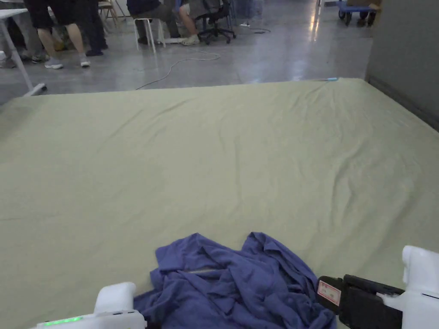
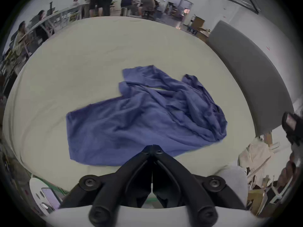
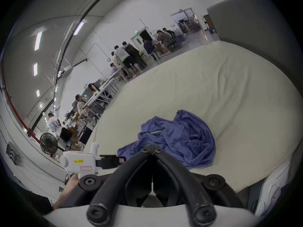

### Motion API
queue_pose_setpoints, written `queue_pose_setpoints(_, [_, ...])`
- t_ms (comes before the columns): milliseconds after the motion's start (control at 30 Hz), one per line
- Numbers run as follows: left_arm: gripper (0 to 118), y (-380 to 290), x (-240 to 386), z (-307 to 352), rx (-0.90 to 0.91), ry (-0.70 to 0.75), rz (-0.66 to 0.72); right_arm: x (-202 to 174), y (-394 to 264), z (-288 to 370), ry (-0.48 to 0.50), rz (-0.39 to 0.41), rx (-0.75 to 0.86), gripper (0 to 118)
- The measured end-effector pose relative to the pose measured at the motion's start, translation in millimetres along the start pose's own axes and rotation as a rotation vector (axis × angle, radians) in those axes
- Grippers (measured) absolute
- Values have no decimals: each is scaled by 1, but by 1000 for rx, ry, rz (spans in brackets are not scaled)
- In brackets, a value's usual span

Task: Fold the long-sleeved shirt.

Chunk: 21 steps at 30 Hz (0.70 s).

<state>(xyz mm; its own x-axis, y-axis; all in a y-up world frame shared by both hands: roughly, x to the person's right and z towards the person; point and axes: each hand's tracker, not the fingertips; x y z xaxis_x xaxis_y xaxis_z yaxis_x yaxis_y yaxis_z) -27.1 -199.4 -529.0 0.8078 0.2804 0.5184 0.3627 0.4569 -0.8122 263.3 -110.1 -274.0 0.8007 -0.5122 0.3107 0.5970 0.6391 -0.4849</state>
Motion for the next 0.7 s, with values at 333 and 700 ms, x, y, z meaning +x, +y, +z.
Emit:
queue_pose_setpoints(333, [112,104,-8,-106,-21,125,-64,22,-5,-29,-102,-45,-75,0])
queue_pose_setpoints(700, [93,156,20,-205,-161,220,-190,44,-4,-55,-207,-72,-160,0])
